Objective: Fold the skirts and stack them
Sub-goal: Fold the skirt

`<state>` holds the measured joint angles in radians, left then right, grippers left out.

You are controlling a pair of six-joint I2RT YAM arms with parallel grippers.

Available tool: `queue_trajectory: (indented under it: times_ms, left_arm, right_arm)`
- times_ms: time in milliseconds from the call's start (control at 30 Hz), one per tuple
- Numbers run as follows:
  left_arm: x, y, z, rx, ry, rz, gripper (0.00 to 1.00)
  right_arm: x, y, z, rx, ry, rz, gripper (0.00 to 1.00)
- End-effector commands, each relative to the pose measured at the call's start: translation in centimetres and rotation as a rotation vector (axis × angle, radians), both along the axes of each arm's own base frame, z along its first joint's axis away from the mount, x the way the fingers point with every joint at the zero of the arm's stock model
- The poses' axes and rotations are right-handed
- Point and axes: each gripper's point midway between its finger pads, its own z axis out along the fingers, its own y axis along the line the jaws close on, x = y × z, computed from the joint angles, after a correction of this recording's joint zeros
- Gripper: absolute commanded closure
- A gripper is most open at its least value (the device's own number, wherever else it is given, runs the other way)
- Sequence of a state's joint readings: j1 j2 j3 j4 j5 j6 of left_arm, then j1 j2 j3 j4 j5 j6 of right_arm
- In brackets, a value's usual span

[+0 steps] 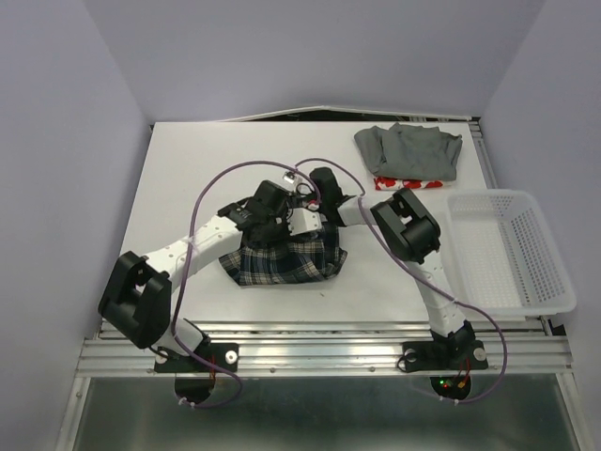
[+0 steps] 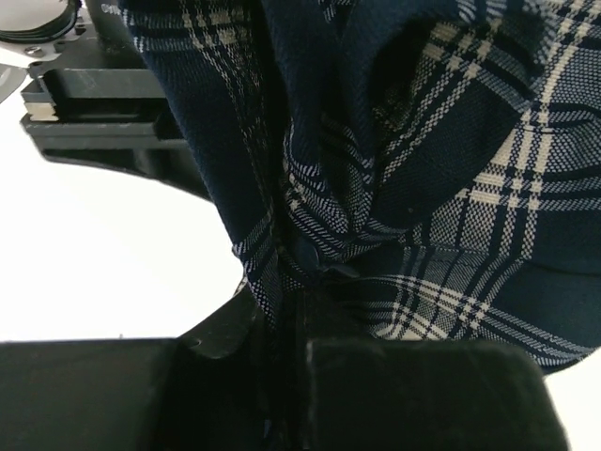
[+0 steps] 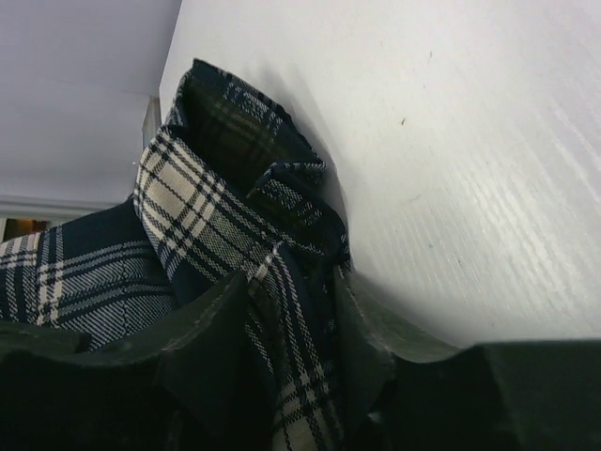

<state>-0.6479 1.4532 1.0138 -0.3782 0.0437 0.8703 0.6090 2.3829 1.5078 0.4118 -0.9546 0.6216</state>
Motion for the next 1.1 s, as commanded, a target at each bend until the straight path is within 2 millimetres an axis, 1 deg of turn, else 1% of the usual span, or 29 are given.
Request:
queue_trajectory:
  times_ms: [0, 33, 67, 100, 133, 200, 233, 267, 333, 367, 400, 433, 467, 500, 533, 567, 600, 633, 667, 700, 733, 767, 800, 867, 900, 933, 967, 1033, 1067]
  left_arm:
    - [1.0, -1.1, 0.3, -0.053, -0.053, -0.027, 1.0]
    - [0.6, -1.1, 0.1, -0.053, -0.043, -0.037, 1.0]
    - [0.3, -1.0, 0.1, -0.057, -0.038, -0.044, 1.0]
    - [-0.2, -0.9, -0.5, -0.056, -0.02, -0.053, 1.0]
    - [-0.4, -0.9, -1.0, -0.053, -0.005, -0.05, 1.0]
    - [-0.8, -0.9, -1.8, -0.051, 0.022, -0.052, 1.0]
    - [-0.8, -1.0, -2.2, -0.05, 0.032, -0.052, 0.99]
    - [-0.9, -1.0, -3.1, -0.038, 0.057, -0.046, 0.98]
    - [-0.1, -0.8, -3.8, -0.012, 0.062, -0.02, 0.9]
    - [0.1, -0.6, -5.1, 0.007, 0.103, -0.002, 0.86]
    - [1.0, -1.2, -4.6, -0.017, 0.107, 0.003, 0.8]
    - [1.5, -0.6, -4.8, -0.017, 0.135, 0.027, 0.7]
    - [2.0, -0.5, -5.5, -0.015, 0.164, 0.046, 0.64]
    - [3.2, -0.4, -5.0, -0.033, 0.163, 0.07, 0.55]
    - [3.9, -0.3, -4.6, -0.045, 0.157, 0.082, 0.53]
    - [4.5, -0.2, -4.1, -0.056, 0.153, 0.09, 0.53]
    - [5.4, -0.5, -2.8, -0.082, 0.135, 0.097, 0.52]
    - [5.9, -0.4, -2.1, -0.092, 0.128, 0.107, 0.52]
    - [6.5, -0.2, -1.4, -0.102, 0.121, 0.118, 0.51]
    - [6.8, -0.2, -0.5, -0.113, 0.114, 0.124, 0.51]
    - [7.2, -0.5, 1.2, -0.133, 0.102, 0.126, 0.47]
    - [7.3, -0.7, 2.2, -0.149, 0.096, 0.125, 0.46]
    - [7.2, -0.9, 3.2, -0.164, 0.094, 0.121, 0.4]
    - [7.1, -1.3, 6.0, -0.219, 0.08, 0.13, 0.34]
    - [6.9, -1.4, 6.9, -0.237, 0.076, 0.133, 0.32]
    - [6.7, -1.6, 8.0, -0.259, 0.075, 0.132, 0.3]
    - [6.4, -1.6, 9.4, -0.291, 0.062, 0.146, 0.23]
    - [6.4, -1.3, 11.1, -0.334, 0.042, 0.171, 0.14]
    - [6.2, -1.1, 12.1, -0.359, 0.03, 0.182, 0.14]
  right_arm:
    - [3.1, 0.1, 4.0, 0.004, -0.144, -0.06, 0.41]
    - [5.0, 0.1, 5.4, 0.008, -0.187, -0.096, 0.35]
    - [6.4, -0.2, 5.4, -0.003, -0.199, -0.125, 0.24]
    - [8.7, -1.6, 5.5, -0.025, -0.2, -0.18, 0.18]
    - [10.9, -1.8, 7.8, 0.001, -0.247, -0.214, 0.13]
    - [14.1, -3.5, 8.5, -0.002, -0.237, -0.296, 0.0]
    - [15.5, -4.5, 9.3, 0.008, -0.242, -0.331, 0.0]
    - [17.8, -6.5, 10.9, 0.027, -0.249, -0.39, 0.0]
    - [19.4, -8.4, 12.5, 0.044, -0.264, -0.428, 0.0]
    - [20.2, -10.2, 12.8, 0.04, -0.273, -0.454, 0.0]
    - [20.2, -11.0, 13.2, 0.041, -0.279, -0.456, 0.0]
    - [19.9, -11.9, 15.3, 0.054, -0.305, -0.461, 0.0]
    - [19.8, -13.3, 15.0, 0.038, -0.29, -0.472, 0.0]
    - [18.9, -14.0, 16.8, 0.044, -0.304, -0.46, 0.0]
    - [18.2, -14.1, 17.3, 0.039, -0.31, -0.448, 0.0]
    - [17.8, -15.0, 17.8, 0.03, -0.314, -0.451, 0.0]
    - [16.6, -15.4, 16.8, -0.002, -0.297, -0.436, 0.0]
    - [15.8, -15.6, 17.2, -0.008, -0.307, -0.427, 0.0]
    - [14.6, -15.9, 19.3, -0.001, -0.341, -0.417, 0.0]
    - [13.8, -16.1, 19.5, -0.009, -0.345, -0.408, 0.01]
    - [12.5, -16.2, 18.9, -0.016, -0.319, -0.385, 0.02]
    - [11.3, -16.5, 19.9, -0.017, -0.326, -0.369, 0.03]
    - [10.8, -16.6, 20.0, -0.026, -0.339, -0.358, 0.05]
    - [9.0, -16.9, 20.5, -0.033, -0.325, -0.33, 0.1]
    - [8.5, -17.0, 20.7, -0.033, -0.325, -0.323, 0.12]
    - [7.6, -16.7, 20.8, -0.035, -0.317, -0.301, 0.13]
    - [6.8, -16.4, 20.8, -0.036, -0.317, -0.281, 0.14]
    - [5.3, -15.8, 20.5, -0.053, -0.33, -0.246, 0.19]
    - [4.2, -14.9, 20.5, -0.055, -0.33, -0.216, 0.22]
